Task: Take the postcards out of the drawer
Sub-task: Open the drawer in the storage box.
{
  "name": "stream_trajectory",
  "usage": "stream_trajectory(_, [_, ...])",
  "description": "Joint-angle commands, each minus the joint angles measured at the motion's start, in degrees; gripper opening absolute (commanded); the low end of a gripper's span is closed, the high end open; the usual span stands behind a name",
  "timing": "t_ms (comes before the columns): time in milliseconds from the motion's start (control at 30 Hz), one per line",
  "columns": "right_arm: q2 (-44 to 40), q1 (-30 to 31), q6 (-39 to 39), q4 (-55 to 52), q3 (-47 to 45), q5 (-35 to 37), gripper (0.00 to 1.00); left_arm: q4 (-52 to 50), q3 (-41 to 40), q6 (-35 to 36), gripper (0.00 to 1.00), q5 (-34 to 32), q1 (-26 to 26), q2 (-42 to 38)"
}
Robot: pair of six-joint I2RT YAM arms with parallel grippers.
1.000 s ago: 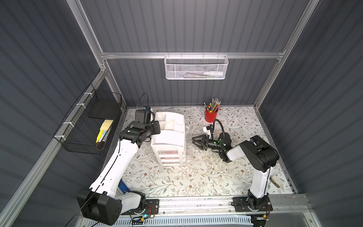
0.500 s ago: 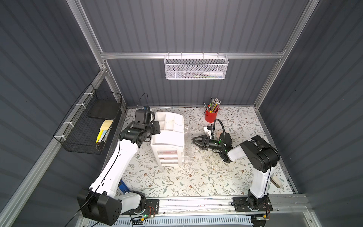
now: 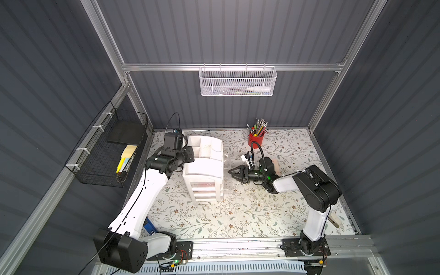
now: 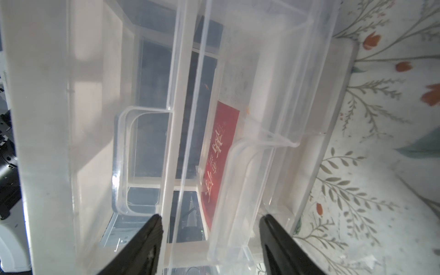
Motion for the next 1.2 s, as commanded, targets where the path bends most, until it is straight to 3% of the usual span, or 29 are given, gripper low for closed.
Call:
stream_trajectory(0, [0.4,0.2,-0.7,-0.4,1.4,0.2,0.65,-5.1,-0.7,1.2,0.00,-0.9,0.2,1.4])
stream_trajectory(733, [0.7,0.3,0.8,1.1,2.4,-0.4,0.39,-5.0,-0.7,1.1,0.00,-0.7,0.3,1.4])
stream_trajectory(1167, [-2.2,-0.7,0.6,0.1,0.7,-0.3,0.37,-5.5,-0.5,1.3,0.00,-1.8,0.3,0.9])
